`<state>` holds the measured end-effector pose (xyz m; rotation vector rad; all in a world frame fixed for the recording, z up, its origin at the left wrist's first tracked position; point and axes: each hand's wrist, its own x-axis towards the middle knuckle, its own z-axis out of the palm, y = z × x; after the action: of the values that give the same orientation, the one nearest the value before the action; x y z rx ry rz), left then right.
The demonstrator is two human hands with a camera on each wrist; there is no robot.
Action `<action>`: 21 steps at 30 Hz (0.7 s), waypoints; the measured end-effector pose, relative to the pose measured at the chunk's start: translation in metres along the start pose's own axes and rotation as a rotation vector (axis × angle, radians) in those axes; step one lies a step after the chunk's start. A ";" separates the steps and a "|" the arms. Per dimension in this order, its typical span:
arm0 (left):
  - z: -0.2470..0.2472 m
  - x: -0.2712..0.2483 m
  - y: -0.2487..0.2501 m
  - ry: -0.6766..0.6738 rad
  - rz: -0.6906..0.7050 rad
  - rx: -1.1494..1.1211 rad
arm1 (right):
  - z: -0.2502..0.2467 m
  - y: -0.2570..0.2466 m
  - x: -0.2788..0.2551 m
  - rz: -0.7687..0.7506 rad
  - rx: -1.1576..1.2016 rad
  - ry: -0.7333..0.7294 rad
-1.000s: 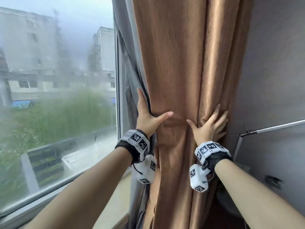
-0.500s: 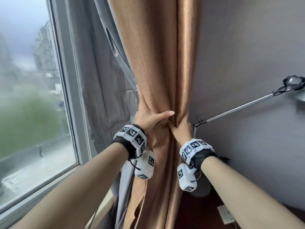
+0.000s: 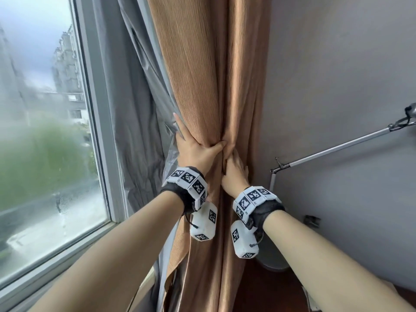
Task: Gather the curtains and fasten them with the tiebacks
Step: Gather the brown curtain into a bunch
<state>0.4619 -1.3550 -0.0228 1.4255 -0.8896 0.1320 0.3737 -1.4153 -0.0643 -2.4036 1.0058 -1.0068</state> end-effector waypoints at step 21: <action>-0.036 0.037 -0.028 0.102 -0.095 0.323 | 0.043 -0.026 0.034 0.078 0.571 -0.048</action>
<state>0.5194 -1.3437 -0.0192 1.7420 -0.7368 0.2841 0.4341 -1.4206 -0.0638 -1.8944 0.6712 -1.0325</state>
